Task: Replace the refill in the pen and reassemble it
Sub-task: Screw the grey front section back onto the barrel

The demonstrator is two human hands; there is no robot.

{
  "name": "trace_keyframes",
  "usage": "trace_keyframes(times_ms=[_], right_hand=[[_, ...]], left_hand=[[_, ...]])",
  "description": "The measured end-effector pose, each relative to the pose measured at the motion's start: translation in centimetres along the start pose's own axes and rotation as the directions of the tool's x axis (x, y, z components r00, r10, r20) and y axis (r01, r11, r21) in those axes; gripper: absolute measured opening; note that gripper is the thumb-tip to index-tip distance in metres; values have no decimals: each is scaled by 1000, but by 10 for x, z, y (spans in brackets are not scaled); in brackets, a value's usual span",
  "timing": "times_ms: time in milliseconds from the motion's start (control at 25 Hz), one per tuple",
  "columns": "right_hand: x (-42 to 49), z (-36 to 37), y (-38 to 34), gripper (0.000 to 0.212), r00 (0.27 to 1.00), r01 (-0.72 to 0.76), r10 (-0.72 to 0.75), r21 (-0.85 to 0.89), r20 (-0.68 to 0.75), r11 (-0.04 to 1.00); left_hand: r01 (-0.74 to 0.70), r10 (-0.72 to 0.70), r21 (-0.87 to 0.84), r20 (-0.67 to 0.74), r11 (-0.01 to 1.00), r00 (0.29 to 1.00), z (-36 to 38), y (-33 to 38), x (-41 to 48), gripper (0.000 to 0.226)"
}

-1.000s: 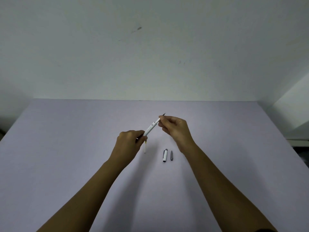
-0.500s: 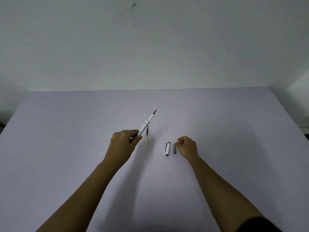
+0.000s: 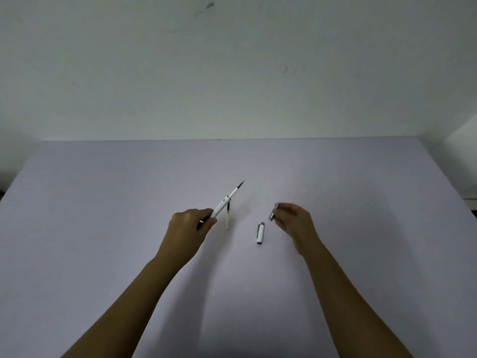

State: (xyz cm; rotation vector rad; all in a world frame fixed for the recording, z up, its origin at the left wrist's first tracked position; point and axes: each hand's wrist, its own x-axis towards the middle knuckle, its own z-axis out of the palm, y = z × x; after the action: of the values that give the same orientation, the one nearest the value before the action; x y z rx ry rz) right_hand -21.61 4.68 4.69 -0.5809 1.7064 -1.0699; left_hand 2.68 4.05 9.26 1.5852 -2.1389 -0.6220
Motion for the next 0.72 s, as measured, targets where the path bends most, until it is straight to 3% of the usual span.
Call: trace_keyframes(times_ms=[80, 200, 360, 720], right_hand=[[-22, 0, -25, 11, 996, 30, -55, 302, 75, 953], [-46, 1, -46, 16, 985, 90, -145, 424, 98, 901], [-61, 8, -56, 12, 980, 90, -162, 461, 119, 883], [-79, 7, -60, 10, 958, 118, -217, 437, 185, 892]], left_hand=[[-47, 47, 18, -1, 999, 999, 1, -3, -7, 9], [-115, 116, 31, -2, 993, 993, -2, 0, -17, 7], [-195, 196, 45, -32, 980, 980, -12, 4, -23, 6], [-218, 224, 108, -50, 970, 973, -21, 12, -29, 18]])
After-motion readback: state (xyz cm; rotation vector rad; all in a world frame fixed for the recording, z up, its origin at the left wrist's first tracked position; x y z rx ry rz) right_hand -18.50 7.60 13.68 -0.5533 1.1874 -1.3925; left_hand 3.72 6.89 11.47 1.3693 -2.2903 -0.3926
